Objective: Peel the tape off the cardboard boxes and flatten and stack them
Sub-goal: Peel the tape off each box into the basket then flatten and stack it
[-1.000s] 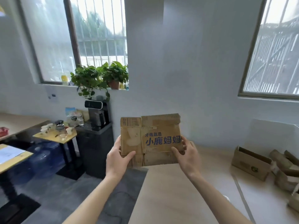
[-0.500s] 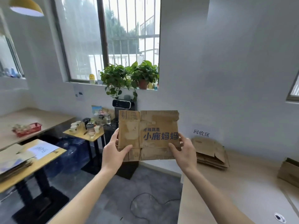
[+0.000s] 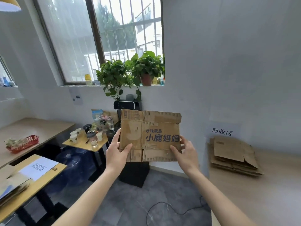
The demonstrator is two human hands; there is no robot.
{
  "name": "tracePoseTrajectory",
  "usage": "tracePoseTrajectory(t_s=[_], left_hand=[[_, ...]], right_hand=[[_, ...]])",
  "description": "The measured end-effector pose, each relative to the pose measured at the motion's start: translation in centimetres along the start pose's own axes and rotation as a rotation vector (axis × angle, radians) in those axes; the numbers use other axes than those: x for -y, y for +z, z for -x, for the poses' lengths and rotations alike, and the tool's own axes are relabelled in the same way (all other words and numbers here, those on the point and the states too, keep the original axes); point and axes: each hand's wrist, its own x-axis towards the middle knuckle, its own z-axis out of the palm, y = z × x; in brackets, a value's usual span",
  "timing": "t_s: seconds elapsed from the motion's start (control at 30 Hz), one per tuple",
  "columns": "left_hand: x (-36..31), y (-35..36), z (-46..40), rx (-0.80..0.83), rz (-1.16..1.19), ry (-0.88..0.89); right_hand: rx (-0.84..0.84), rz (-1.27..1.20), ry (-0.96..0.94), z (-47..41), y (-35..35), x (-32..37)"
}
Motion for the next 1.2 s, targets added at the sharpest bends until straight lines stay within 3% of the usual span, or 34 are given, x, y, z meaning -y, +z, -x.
tracePoseTrajectory(t_s=[0.17,0.33,0.6,0.83,1.2], left_hand=[[1.8,6.2,-9.1,0.108,0.028,-0.034],[2.9,14.0,-14.7,0.207,0.082,-0.058],[3.0,29.2,-17.3,0.446,0.147,-0.041],[4.6,44.6,-17.7,0.639,0.250,-0.095],[14.8,68.6,-20.4,0.816,0.228,-0.287]], right_hand=[[0.002,0.016,0.056,-7.9,0.6,-4.6],[-0.007,0.209,0.115,-13.6,-3.4,-10.3],[-0.040,0.657,0.202,-15.2,-15.0,-20.0],[-0.063,0.836,0.408,-16.0,-22.8,-26.7],[0.130,1.027,0.660,-24.1,-23.8,-40.5]])
